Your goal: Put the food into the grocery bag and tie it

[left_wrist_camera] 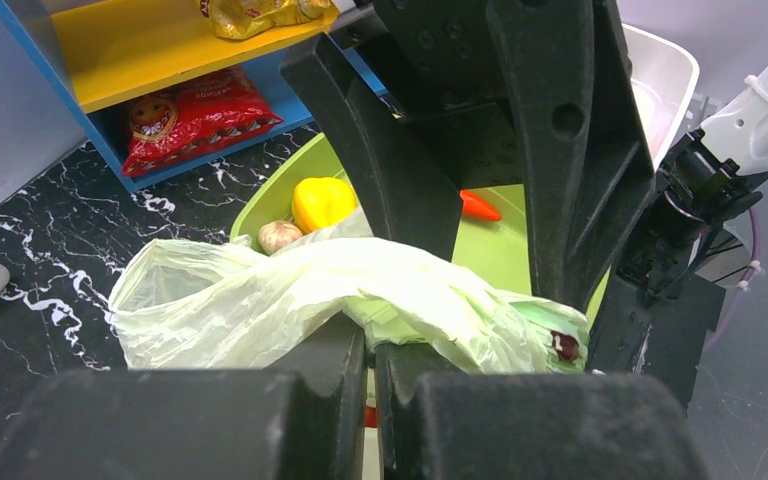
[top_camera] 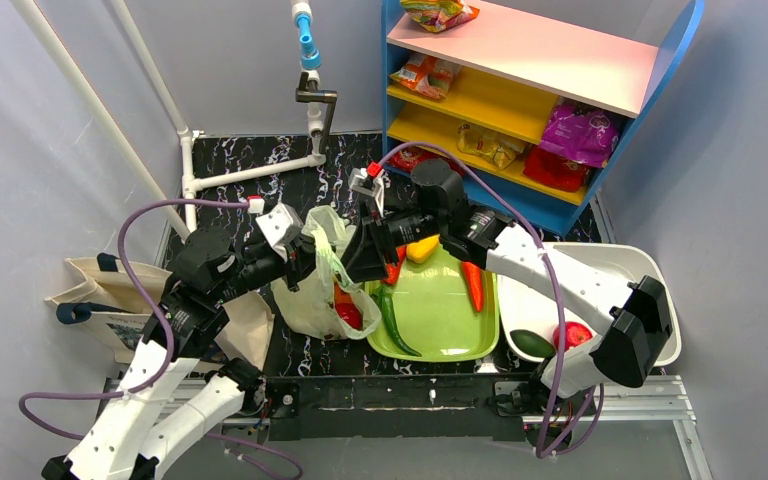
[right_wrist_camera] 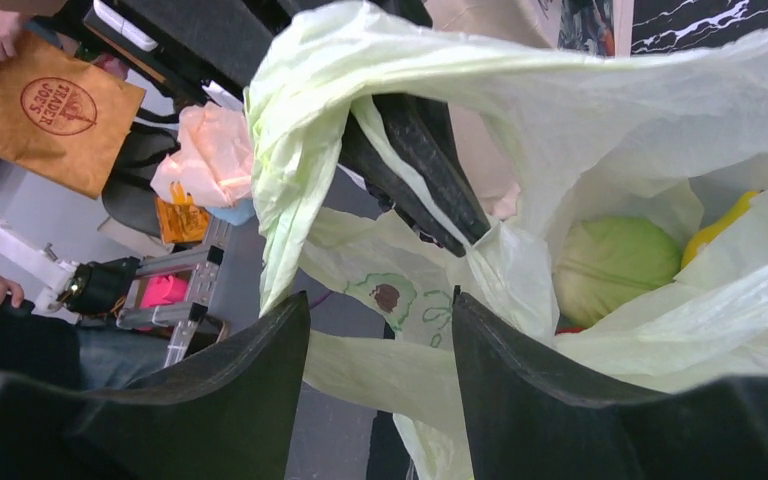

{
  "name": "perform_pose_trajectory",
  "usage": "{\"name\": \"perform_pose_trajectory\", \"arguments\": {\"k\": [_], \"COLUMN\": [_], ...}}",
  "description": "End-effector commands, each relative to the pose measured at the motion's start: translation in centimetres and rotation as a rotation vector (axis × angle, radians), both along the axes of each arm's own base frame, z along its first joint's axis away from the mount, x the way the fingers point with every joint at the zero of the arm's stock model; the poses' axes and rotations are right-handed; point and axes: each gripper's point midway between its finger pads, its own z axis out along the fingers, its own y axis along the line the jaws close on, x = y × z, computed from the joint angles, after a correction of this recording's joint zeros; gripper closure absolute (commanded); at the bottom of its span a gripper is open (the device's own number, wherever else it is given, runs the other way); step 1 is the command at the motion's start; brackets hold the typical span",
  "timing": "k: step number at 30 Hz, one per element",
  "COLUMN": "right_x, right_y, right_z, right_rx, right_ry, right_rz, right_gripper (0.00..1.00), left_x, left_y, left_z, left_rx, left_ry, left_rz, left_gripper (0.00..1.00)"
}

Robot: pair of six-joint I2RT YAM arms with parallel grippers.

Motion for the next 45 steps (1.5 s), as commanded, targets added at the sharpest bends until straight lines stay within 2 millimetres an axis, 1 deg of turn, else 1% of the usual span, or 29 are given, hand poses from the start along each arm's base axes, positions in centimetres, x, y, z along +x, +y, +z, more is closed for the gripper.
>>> {"name": "perform_pose_trajectory", "arguments": {"k": [1,5,12,18,22,25,28,31,33,37,42,45], "right_x": [-1.6,-1.1,-0.5,-0.2,-0.3,0.8,2.6,3.8,4.1,3.3,0.3,-1.5], "right_y": [-0.4,0.5,2.5,3.2,3.4,3.8,4.1,4.2,4.2,4.3,3.9,3.0], "right_z": [2.6,2.6,2.4,2.8,2.5,1.6,0.7,0.3,0.3,0.4,0.9,1.4], "right_rx": [0.137,0.129,0.135,0.162,0.145,0.100,0.060,0.039,0.037,0.053,0.108,0.130], "right_ry": [-0.088,-0.106,-0.126,-0.146,-0.152,-0.163,-0.169,-0.184,-0.198,-0.206,-0.184,-0.166], "right_rz": [0.056,0.010,-0.050,-0.069,-0.065,-0.126,-0.227,-0.295,-0.305,-0.247,-0.081,0.009], "right_gripper": [0.37,0.34,0.34,0.33,0.33,0.33,0.33,0.34,0.34,0.35,0.35,0.34], "left_x": [-0.1,-0.1,-0.1,-0.3,-0.3,-0.3,-0.3,-0.4,-0.5,-0.4,-0.2,0.0], "left_y": [0.3,0.3,0.4,0.6,0.7,0.6,0.6,0.7,0.7,0.8,0.8,0.9], "left_z": [1.2,1.1,1.2,1.4,1.3,1.3,1.3,1.3,1.2,1.2,1.1,1.3], "left_rx": [-0.022,-0.025,-0.028,-0.021,-0.019,-0.019,-0.023,-0.023,-0.022,-0.020,-0.014,-0.006], "left_ry": [-0.006,0.000,0.002,0.002,0.003,0.003,0.004,0.003,0.003,0.000,-0.001,-0.013], "left_rz": [0.024,0.024,0.030,0.031,0.036,0.036,0.035,0.034,0.034,0.039,0.043,0.053], "left_gripper": [1.00,1.00,1.00,1.00,1.00,1.00,1.00,1.00,1.00,1.00,1.00,1.00]}}
